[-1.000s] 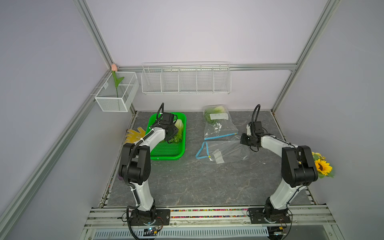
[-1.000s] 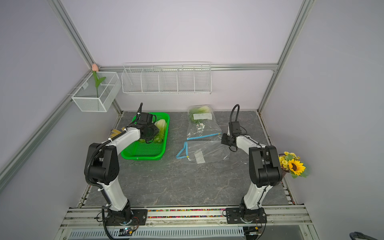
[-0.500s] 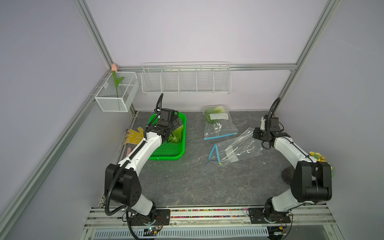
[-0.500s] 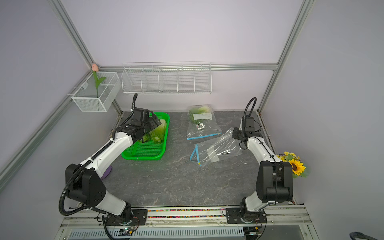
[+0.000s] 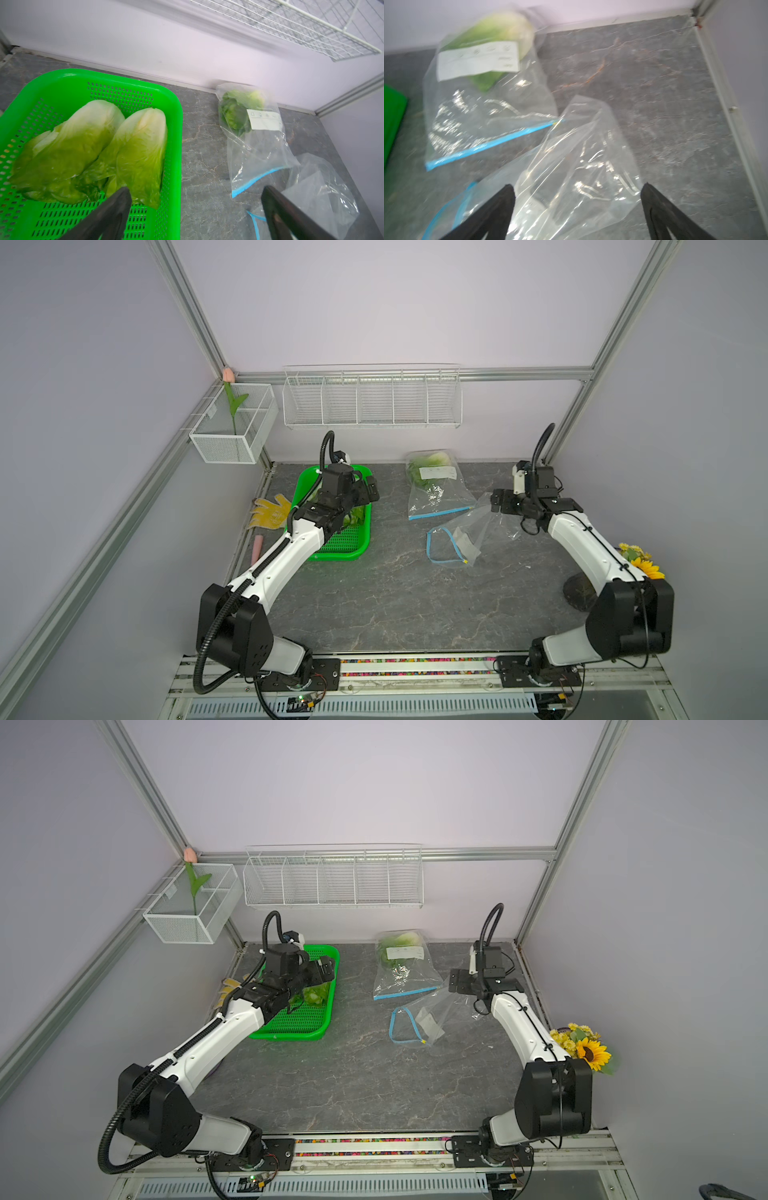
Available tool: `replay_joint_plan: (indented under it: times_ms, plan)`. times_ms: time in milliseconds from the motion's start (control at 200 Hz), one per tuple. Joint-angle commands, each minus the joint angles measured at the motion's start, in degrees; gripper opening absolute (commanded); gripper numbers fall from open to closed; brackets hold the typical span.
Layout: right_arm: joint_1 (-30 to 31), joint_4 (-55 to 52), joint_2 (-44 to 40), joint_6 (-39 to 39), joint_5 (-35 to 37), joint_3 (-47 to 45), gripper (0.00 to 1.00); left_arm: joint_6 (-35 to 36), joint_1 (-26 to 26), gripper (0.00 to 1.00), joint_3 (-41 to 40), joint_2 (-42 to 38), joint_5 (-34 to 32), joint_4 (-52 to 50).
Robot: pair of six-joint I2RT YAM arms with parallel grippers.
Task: Open the zip-top bag and take out the chinese cabbages
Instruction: Move the zipper food storage bag to the center of the board.
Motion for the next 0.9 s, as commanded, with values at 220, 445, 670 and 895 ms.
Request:
replay_joint_plan:
  times_ms: [220,445,670,895]
  plan:
    - [26.8,-2.8,0.3,-4.4,10.5,-3.1,0.95,13.9,-0.1,0.99,-6.8,-9.7,0.7,7.3]
    - [28.5,-5.7,8.4,-7.9,15.6,1.4,0.87,17.3,-0.1,0.99,-11.4,-14.6,-0.8,10.5]
    - [21.4,-10.8,7.8,-13.7,18.5,3.4,0.32,16.7,-0.1,0.99,-11.6,-14.8,-1.6,9.4]
    - [15.2,-10.3,7.5,-26.9,24.7,3.6,0.22,16.2,-0.1,0.99,-10.9,-13.5,-0.5,10.0]
